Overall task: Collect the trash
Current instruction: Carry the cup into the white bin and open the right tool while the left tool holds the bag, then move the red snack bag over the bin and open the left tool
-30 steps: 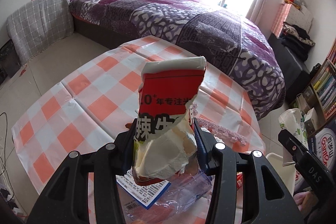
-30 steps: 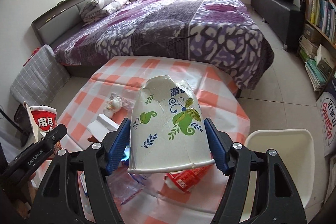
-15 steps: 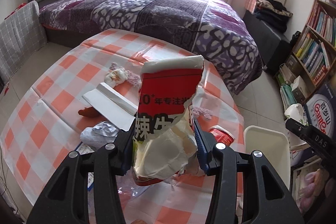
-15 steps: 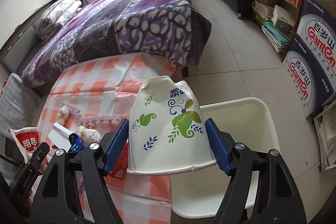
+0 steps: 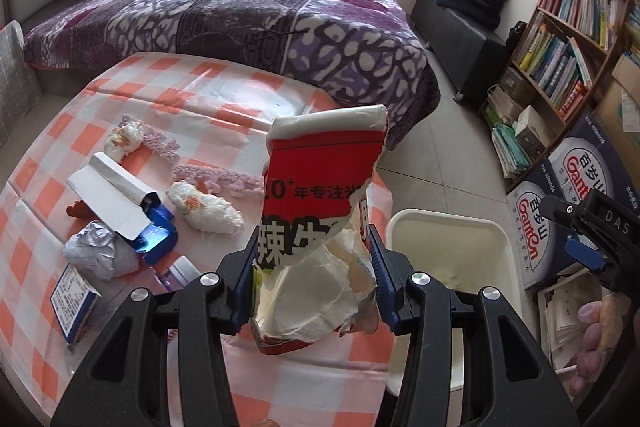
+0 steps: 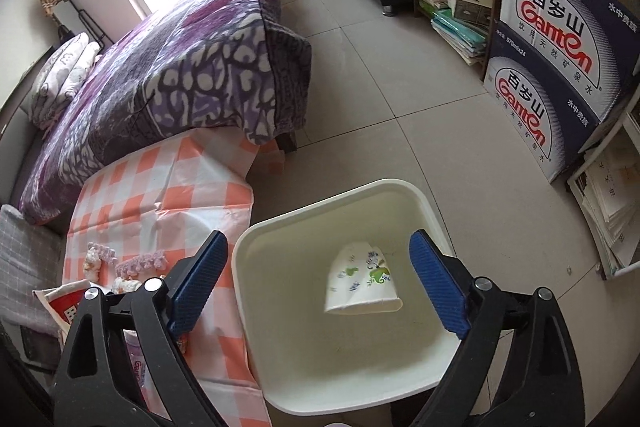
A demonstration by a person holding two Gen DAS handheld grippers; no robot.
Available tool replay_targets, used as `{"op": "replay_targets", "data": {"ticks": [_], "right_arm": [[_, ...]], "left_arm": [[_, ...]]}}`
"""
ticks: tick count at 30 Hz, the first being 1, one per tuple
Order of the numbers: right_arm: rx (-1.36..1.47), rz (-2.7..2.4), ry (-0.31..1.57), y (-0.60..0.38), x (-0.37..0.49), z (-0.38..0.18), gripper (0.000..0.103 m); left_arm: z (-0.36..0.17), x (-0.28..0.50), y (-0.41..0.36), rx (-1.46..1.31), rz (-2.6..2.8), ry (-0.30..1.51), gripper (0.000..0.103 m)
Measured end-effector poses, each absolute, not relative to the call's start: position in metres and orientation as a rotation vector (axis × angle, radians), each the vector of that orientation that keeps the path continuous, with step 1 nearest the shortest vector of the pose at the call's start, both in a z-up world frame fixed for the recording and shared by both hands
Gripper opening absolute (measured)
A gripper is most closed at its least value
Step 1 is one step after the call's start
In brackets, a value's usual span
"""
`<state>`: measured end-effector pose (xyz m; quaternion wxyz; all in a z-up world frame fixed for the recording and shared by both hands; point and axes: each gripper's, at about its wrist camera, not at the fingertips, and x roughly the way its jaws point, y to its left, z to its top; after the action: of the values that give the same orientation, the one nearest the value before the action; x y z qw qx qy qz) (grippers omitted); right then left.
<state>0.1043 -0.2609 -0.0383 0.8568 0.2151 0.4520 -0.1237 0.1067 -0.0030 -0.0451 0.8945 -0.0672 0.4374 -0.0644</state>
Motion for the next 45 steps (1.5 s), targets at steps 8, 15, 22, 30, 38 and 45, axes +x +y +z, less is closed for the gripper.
{"op": "replay_targets", "data": {"ticks": [8,15,22,30,38,45], "right_arm": [[0.539,-0.323,0.897,-0.303,0.091,-0.029,0.091],[0.623,-0.345,0.868,-0.332,0.081,-0.025,0.091],[0.612,-0.335,0.874,-0.334,0.081,-0.026,0.091],[0.545,-0.304,0.852,-0.304,0.086,-0.017,0.094],[0.411,-0.236,0.882,-0.253,0.097,-0.016,0.096],[0.345,-0.129,0.937,-0.202,0.106,-0.022,0.096]], "left_arm": [[-0.056,0.100,-0.053,-0.093,-0.268,0.950,0.050],[-0.066,0.098,-0.096,-0.115,-0.408,1.007,0.050],[-0.070,0.097,-0.103,-0.120,-0.432,1.010,0.065],[-0.055,0.097,-0.068,-0.100,-0.333,0.978,0.073],[-0.054,0.097,-0.011,-0.048,-0.172,0.995,0.077],[-0.063,0.090,0.055,0.013,-0.010,1.065,0.078]]}}
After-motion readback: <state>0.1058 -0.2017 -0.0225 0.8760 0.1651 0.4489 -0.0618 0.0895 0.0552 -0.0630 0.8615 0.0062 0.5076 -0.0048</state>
